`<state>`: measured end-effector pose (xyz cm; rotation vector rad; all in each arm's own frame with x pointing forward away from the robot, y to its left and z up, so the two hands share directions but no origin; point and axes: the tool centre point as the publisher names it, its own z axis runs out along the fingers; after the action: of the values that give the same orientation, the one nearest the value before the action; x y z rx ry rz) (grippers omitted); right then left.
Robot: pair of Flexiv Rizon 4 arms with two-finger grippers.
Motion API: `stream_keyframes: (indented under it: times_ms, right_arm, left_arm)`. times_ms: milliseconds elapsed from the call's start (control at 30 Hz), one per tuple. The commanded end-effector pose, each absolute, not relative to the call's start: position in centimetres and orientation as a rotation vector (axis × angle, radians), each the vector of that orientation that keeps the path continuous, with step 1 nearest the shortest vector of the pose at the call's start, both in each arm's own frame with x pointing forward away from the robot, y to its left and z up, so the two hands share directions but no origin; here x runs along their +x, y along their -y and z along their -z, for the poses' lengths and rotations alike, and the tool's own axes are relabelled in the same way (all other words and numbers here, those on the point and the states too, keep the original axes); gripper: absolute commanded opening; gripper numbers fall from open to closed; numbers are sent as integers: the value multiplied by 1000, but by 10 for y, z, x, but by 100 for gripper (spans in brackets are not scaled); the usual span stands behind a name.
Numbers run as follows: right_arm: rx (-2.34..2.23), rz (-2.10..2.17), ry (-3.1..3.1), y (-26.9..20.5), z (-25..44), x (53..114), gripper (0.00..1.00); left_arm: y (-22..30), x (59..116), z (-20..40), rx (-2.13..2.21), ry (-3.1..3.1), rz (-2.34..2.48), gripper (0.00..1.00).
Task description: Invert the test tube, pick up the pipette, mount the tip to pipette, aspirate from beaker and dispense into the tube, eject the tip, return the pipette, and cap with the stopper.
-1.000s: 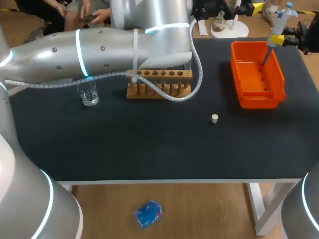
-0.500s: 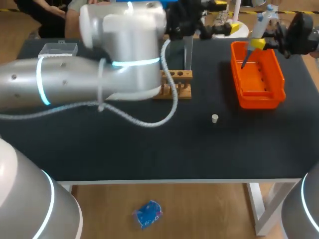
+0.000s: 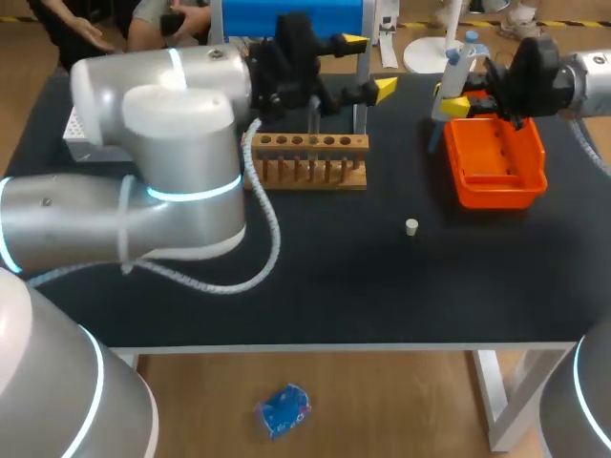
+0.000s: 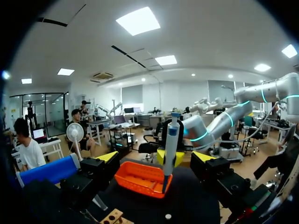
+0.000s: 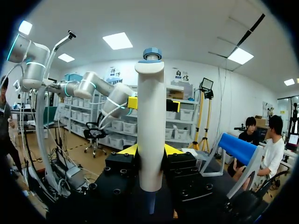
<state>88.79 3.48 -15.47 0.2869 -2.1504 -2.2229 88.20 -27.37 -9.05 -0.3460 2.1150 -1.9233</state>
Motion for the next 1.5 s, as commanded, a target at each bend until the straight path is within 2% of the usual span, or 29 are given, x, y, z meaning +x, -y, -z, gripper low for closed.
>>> stream_keyframes:
  times_ms: [33, 433, 900, 1500]
  right_arm:
    - [294, 2218, 2149, -33, 154, 889, 0]
    - [294, 2218, 2149, -33, 154, 889, 0]
    - [313, 2167, 2037, -90, 185, 882, 0]
    - [366, 2058, 1965, -156, 195, 878, 0]
  left_arm:
    - [263, 874, 92, -352, -2081, 1942, 100]
    - [263, 874, 92, -352, -2081, 1942, 100]
    - [199, 876, 115, -390, -2118, 1978, 100]
    - [191, 882, 136, -304, -2097, 2015, 100]
